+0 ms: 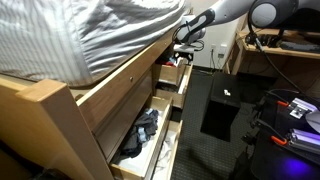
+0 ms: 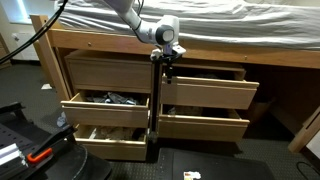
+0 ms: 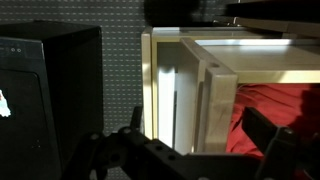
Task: Close the top drawer on the left and open the top drawer on the right
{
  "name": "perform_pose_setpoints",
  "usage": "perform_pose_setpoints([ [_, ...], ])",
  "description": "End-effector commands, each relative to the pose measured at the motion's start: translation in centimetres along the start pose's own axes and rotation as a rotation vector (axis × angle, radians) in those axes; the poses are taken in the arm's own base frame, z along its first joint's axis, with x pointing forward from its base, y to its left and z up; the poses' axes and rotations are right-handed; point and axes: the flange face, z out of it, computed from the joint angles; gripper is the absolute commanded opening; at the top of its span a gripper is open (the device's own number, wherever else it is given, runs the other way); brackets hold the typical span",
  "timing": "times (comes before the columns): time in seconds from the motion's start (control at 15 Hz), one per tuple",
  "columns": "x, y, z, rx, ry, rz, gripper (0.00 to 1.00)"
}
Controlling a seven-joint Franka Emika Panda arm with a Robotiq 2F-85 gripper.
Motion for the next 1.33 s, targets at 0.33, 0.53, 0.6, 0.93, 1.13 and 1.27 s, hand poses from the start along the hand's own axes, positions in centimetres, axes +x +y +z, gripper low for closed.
perform_pose_setpoints([
  [0.33, 2.3, 1.5, -2.8, -0.139, 0.165, -0.014, 1.00],
  [0.53, 3.8, 2.9, -3.3, -0.218, 0.227, 0.013, 1.00],
  [0.6, 4.4, 3.8, -3.3, -0.259, 0.231, 0.025, 1.00],
  [0.93, 5.7, 4.5, -3.6, -0.145, 0.126, 0.046, 1.00],
  [1.13, 4.4, 3.1, -3.6, -0.033, 0.036, 0.059, 1.00],
  [1.27, 3.5, 2.1, -3.6, 0.043, -0.031, 0.053, 1.00],
])
